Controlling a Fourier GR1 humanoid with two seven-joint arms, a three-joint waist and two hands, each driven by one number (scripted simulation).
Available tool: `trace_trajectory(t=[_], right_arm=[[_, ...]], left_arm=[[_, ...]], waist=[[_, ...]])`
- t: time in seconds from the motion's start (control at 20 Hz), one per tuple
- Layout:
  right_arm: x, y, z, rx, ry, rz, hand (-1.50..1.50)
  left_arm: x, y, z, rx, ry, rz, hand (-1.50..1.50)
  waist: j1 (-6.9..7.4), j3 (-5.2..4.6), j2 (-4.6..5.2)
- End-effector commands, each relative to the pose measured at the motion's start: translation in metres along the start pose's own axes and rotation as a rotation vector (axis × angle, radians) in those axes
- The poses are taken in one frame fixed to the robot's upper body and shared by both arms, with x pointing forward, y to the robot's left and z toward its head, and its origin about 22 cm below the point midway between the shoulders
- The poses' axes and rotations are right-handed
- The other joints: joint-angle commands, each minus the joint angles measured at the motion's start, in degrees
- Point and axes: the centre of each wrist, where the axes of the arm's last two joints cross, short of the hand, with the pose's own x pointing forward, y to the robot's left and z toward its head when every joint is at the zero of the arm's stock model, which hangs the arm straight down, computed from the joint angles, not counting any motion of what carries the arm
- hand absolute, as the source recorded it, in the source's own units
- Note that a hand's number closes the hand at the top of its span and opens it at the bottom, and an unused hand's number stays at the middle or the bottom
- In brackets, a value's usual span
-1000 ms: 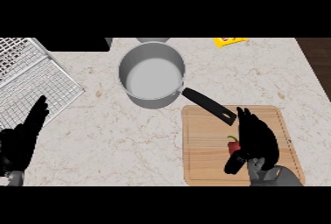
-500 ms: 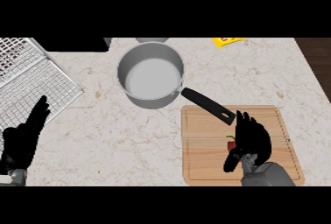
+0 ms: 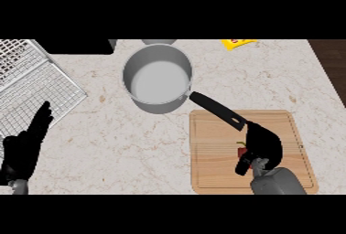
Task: Pick the bell pepper from the cutting board and place it in the pot
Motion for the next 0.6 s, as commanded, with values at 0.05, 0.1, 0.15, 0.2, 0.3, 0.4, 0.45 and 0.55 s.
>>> trace_trajectory(t=[0.05,0.1,0.15,0.2,0.3,0.4,0.45,0.55], right_arm=[[-0.016,0.004,-0.003,-0.006,-0.035,0.076,1.50],[0.004,0.005,0.008,-0.007,-0.013,0.095,1.50],[-0.010,0.001,-0.008,-0.013,-0.026,0.058,1.50],[0.014,-0.004,-0.010,-0.007,-0.029,0.068,1.50],[0.004,0.015,0.003,-0.005,-0.031,0.080,1.50],[-0.005,-0.008,-0.001,-0.008,-0.025,0.084,1.50],[-0.002,0.009,-0.005,-0.014,-0.024,0.075,1.50],[0.059,0.006,0.030,-0.024,-0.110,0.053,1.50]], left_arm=[[0.000,-0.006,-0.002,0.008,0.008,0.008,0.00],[-0.011,-0.005,0.007,0.004,0.007,-0.005,0.00],[0.008,-0.015,0.004,-0.001,-0.004,-0.006,0.00],[0.013,0.001,0.005,0.000,-0.013,-0.011,0.00],[-0.007,-0.014,0.000,-0.008,0.016,-0.015,0.00],[-0.014,0.011,-0.001,0.000,0.003,0.002,0.00],[0.005,-0.003,-0.010,0.006,-0.011,0.002,0.00],[0.007,0.001,-0.025,0.005,-0.003,-0.008,0.00]], waist=[[-0.14,0.02,-0.01],[-0.04,0.01,-0.02],[-0.05,0.02,0.00],[0.12,0.02,0.01],[-0.14,0.01,0.01],[-0.12,0.00,-0.01],[-0.13,0.01,0.01],[0.01,-0.01,0.18]])
